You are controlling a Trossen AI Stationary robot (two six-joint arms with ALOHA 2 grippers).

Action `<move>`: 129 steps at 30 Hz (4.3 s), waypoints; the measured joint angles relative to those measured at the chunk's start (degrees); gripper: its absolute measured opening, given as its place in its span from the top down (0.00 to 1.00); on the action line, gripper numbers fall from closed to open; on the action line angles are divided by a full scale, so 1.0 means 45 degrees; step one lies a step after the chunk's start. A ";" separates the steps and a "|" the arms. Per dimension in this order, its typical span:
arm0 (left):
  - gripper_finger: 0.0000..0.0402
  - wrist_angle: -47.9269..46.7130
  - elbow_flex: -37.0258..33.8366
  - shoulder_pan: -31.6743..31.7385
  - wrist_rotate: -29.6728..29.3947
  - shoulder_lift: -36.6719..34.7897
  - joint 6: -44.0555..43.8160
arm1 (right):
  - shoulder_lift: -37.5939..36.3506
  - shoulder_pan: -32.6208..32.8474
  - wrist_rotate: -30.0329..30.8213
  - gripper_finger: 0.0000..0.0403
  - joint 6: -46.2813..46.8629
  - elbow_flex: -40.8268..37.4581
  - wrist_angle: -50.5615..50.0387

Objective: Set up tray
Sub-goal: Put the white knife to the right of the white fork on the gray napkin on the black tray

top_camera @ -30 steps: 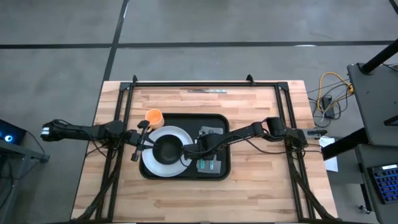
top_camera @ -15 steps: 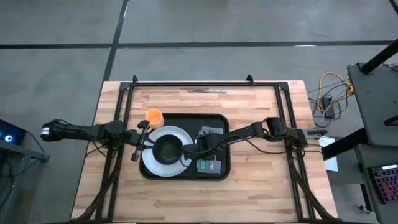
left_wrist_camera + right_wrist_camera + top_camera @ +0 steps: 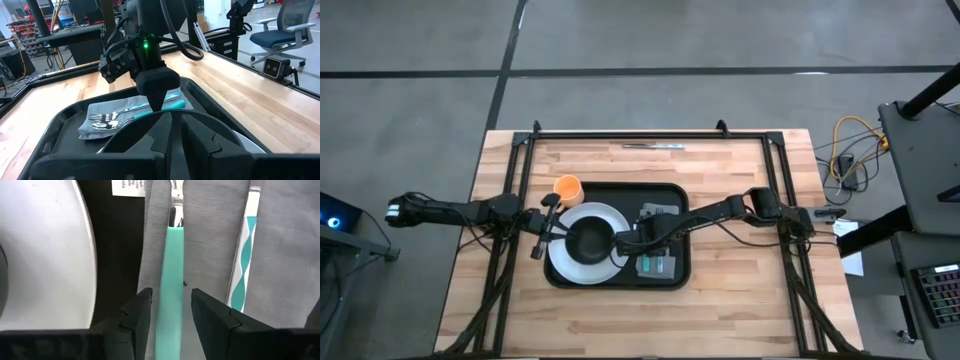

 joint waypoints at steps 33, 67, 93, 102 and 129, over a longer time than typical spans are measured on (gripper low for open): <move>0.94 -0.0004 -0.0002 0.0000 -0.0002 0.0000 0.0000 | -0.1248 -0.4847 0.0709 0.68 -1.1453 0.0000 -0.0631; 0.94 -0.0003 0.0002 -0.0005 -0.0001 0.0000 0.0000 | -0.1263 -0.9563 -0.0675 0.66 -2.3724 -0.0005 0.0722; 0.94 -0.0004 0.0003 -0.0005 0.0002 0.0000 0.0000 | 0.0656 -1.1174 -0.1765 0.69 -2.8405 0.0001 0.1570; 0.94 -0.0004 0.0003 -0.0002 0.0002 0.0000 0.0000 | 0.0855 -1.1551 -0.2245 0.69 -2.8603 0.0039 0.1618; 0.94 -0.0004 0.0003 0.0000 -0.0002 0.0000 0.0000 | 0.0449 -1.1476 -0.2569 0.95 -2.5967 0.0219 0.0788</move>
